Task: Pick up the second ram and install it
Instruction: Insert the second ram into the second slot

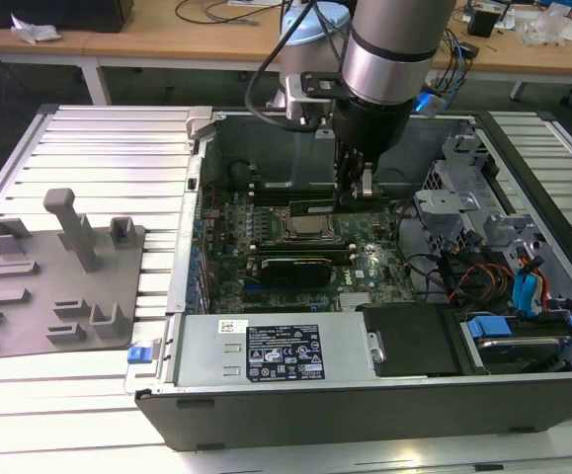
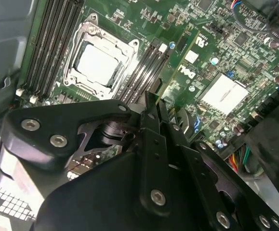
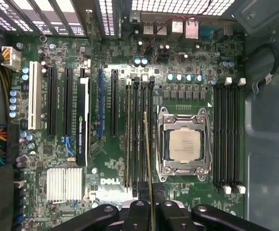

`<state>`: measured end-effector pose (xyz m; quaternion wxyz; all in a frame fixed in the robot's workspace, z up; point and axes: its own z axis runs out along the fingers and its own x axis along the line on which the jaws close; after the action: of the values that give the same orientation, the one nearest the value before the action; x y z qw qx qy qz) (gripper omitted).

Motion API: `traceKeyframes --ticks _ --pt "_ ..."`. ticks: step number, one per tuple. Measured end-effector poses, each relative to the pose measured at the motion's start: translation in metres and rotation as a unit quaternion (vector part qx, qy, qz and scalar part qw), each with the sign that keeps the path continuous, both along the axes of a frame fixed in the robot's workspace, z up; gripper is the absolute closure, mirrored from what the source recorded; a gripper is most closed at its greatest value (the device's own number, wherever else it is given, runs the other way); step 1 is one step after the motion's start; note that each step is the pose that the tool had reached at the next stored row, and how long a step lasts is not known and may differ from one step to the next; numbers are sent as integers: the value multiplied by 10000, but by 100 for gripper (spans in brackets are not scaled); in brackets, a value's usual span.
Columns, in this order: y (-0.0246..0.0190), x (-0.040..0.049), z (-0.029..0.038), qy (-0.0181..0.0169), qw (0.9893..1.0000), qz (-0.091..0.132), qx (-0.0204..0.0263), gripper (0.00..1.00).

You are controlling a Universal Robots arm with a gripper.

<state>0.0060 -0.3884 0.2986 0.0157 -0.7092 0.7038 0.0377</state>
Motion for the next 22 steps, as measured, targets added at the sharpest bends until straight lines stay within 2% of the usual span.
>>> traceKeyframes --ticks 2,4,5,8,11,22 --pt "0 -46 -6 0 10000 -8 0 86" --pt "0 -148 -15 0 10000 -20 0 86" --pt "1 -167 -19 0 10000 -22 0 86" --pt "1 -173 -27 0 10000 -62 0 86" --pt "2 -172 -33 0 9995 -313 0 86" --pt "5 -205 -101 0 9995 -314 0 86"
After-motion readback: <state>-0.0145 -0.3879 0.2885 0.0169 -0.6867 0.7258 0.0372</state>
